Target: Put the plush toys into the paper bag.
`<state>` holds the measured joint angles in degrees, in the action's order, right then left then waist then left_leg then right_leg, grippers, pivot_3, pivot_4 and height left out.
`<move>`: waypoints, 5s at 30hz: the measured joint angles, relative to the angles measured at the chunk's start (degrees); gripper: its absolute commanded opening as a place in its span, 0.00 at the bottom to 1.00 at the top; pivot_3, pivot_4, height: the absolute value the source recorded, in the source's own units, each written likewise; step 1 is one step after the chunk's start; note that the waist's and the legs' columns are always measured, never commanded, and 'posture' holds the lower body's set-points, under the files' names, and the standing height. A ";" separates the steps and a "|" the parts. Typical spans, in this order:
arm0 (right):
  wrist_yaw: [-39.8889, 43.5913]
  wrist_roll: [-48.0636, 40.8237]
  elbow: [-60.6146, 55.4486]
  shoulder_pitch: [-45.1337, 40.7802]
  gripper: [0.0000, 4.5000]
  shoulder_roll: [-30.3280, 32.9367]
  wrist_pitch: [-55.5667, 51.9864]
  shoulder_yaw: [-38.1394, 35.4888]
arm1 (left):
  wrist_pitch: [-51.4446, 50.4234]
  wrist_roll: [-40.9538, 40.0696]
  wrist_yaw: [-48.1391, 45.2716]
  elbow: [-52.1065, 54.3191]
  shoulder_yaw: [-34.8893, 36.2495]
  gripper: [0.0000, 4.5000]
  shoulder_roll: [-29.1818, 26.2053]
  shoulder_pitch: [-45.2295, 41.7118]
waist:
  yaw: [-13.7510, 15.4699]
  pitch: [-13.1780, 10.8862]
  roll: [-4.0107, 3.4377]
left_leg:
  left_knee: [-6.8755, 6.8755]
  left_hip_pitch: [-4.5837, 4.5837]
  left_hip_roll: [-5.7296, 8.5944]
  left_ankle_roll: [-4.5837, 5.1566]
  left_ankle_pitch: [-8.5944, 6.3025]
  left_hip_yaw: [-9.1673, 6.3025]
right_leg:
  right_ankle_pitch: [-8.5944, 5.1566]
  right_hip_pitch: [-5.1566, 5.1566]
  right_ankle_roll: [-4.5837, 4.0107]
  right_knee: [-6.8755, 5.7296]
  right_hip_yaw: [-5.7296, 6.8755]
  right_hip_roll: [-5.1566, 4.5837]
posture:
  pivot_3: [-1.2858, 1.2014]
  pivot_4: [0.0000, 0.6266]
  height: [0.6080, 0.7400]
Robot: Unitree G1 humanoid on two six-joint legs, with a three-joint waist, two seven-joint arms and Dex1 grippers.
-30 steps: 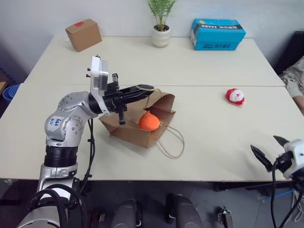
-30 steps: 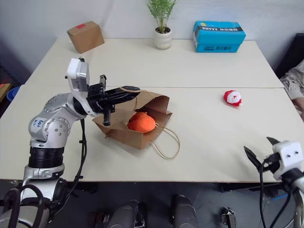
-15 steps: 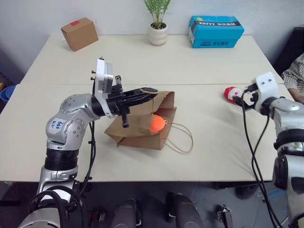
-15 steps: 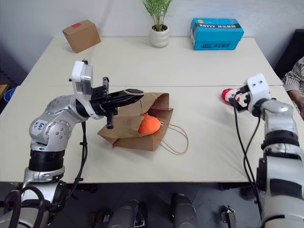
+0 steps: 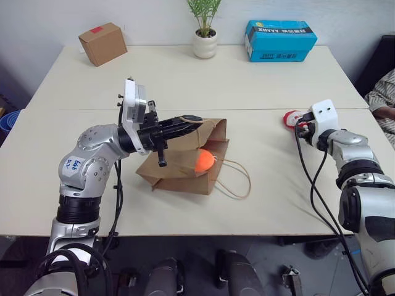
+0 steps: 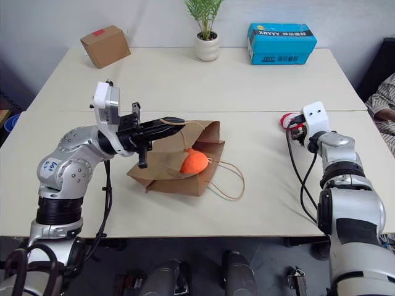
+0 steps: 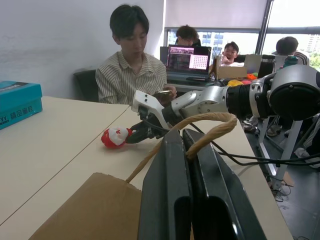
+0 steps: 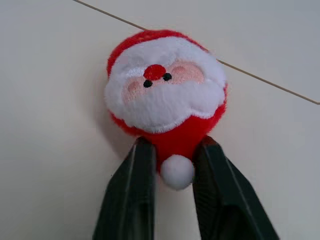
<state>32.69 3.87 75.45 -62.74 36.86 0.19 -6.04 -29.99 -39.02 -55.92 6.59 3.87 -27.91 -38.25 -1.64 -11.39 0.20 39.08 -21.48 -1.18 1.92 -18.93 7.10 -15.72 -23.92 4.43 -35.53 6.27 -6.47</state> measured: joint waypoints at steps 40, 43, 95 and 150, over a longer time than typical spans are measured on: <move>-2.47 -8.83 -71.62 23.01 0.15 -19.10 -40.46 23.13 | -5.95 -2.35 -5.41 -0.26 -1.10 0.00 -1.12 -3.12 | 1.34 -0.04 0.02 | 0.07 -0.06 -0.02 -0.07 -0.06 -0.03 | -0.03 -0.10 -0.06 -0.07 0.03 0.04 | 0.52 0.24 1.00; 0.49 -11.20 -73.86 23.82 0.37 -18.91 -42.77 23.08 | -5.95 -2.35 -5.41 -0.25 -1.07 0.00 -1.12 -3.03 | 1.30 -0.04 0.02 | 0.06 -0.07 -0.04 -0.07 -0.06 -0.04 | -0.03 -0.10 -0.06 -0.06 0.04 0.05 | 0.52 0.24 1.00; -0.32 -81.08 -81.49 22.40 0.00 -0.49 -92.07 -26.52 | 11.22 6.22 0.03 -10.44 0.39 0.00 2.26 -6.56 | 1.53 0.06 0.24 | -0.03 -0.10 -0.05 0.07 -0.19 -0.01 | -0.01 -0.10 -0.04 0.09 0.07 -0.07 | 0.52 0.24 1.00; 30.19 -38.22 -100.94 76.65 1.00 3.88 -5.17 -24.66 | 1.23 13.36 16.92 7.90 -11.23 0.11 9.00 12.03 | 3.17 0.04 0.25 | 0.04 0.21 0.20 0.35 -0.18 -0.16 | 0.18 0.35 0.27 0.55 -0.05 -0.20 | 0.52 0.24 1.00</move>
<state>62.88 -34.35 -25.49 13.91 40.74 -4.98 -30.70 -28.76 -25.67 -39.00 14.48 -7.36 -18.91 -26.22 1.53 -11.36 0.45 39.12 -21.27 -0.99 2.27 -19.11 6.93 -15.55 -23.57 4.70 -34.98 6.21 -6.68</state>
